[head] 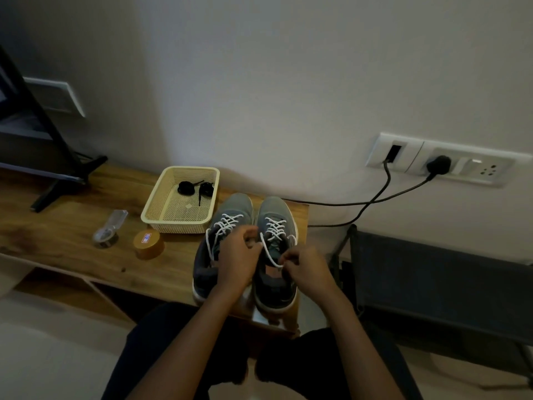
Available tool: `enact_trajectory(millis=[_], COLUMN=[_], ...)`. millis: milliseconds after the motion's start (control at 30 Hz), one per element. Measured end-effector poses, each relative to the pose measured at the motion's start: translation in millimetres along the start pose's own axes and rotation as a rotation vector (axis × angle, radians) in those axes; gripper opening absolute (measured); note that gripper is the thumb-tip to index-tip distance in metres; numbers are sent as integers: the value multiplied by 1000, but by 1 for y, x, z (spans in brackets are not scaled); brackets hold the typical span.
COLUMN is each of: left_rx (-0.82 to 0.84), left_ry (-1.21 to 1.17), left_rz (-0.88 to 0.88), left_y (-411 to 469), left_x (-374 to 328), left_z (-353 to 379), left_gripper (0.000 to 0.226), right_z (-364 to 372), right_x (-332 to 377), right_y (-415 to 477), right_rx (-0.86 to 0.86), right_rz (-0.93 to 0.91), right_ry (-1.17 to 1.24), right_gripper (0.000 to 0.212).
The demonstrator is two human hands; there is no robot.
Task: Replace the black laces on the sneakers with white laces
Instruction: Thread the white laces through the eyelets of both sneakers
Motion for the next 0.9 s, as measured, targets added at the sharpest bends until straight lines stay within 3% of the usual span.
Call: enact_trajectory(millis=[100,333,433,567,667,767,900], left_rx=[9,55,60,25,15,38,68], left_ry=[35,220,276,193,140,175,237], left_rz=[44,147,154,84,40,91,117], left_y=[1,0,0,1,3,5,5], left_x=[-3,-8,-7,1,5,1,0], left_z=[2,10,11,7,6,10,17], left_gripper=[15,15,13,7,16,32,29], right_z=[9,21,5,-32,-23,-11,-7], right_x=[15,20,18,-11,-17,-14,-17], right_y=[1,3,1,7,13,15,18], right_rx=[-43,62,-15,-341,-271,-259,-292], right_rz=[-111,-109,-90,86,122,103,112], right_ry=[-248,-417,-238,193,240,205,223], right_gripper=[16,24,28,13,30,26,20])
Point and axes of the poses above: each hand's wrist, its own y-axis towards the middle knuckle, its own z-axis out of the palm, x = y × z, the point moved 9 cm from there along y, towards the middle knuckle, and after that the axes turned 3 degrees about z, right-handed, at the moved point
